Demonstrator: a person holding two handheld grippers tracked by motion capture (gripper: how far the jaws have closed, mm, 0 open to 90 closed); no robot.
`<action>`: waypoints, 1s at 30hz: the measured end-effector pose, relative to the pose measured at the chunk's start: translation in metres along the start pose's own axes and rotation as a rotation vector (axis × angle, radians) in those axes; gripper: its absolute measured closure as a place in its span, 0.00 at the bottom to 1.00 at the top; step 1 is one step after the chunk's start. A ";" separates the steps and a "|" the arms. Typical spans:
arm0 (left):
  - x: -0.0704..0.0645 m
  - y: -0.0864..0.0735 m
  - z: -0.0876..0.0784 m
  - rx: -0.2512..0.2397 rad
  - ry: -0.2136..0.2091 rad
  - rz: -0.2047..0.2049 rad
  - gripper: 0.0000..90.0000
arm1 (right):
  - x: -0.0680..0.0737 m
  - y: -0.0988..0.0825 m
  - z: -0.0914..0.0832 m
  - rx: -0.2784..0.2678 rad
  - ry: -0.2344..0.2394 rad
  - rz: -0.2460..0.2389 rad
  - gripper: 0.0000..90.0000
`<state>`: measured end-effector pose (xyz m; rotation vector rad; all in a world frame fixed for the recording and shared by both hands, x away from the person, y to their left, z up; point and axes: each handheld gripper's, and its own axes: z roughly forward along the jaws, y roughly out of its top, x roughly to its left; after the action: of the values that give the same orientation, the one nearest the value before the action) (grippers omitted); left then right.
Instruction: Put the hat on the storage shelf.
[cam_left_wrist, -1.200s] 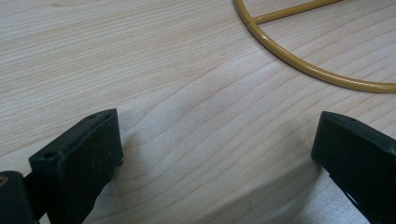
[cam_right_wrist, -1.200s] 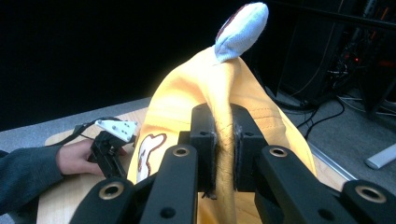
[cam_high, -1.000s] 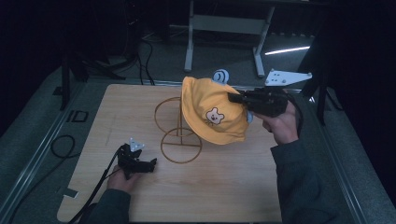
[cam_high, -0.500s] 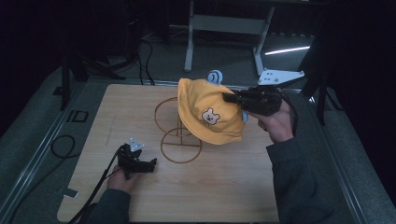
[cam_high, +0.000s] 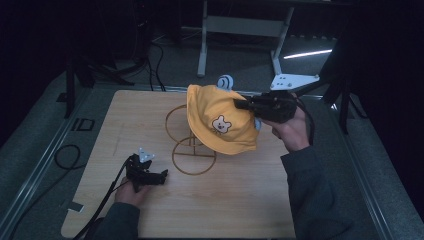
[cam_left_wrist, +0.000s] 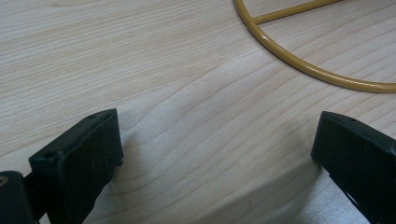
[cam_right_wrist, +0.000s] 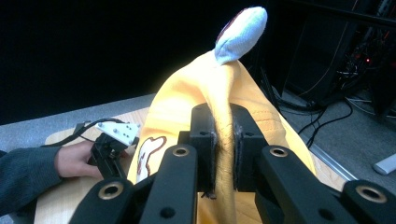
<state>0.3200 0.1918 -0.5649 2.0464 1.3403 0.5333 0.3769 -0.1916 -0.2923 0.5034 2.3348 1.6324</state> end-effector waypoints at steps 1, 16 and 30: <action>0.000 0.000 0.000 0.000 0.000 0.000 0.02 | 0.000 0.000 0.001 0.000 -0.001 -0.002 0.91; 0.000 0.000 0.000 0.000 0.001 0.000 0.02 | 0.000 0.007 0.018 0.016 0.000 -0.004 0.90; 0.000 0.000 0.000 0.000 0.000 0.000 0.02 | 0.005 0.021 0.041 0.023 0.027 -0.021 0.90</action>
<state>0.3200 0.1918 -0.5649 2.0465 1.3400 0.5340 0.3911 -0.1473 -0.2863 0.4628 2.3728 1.6148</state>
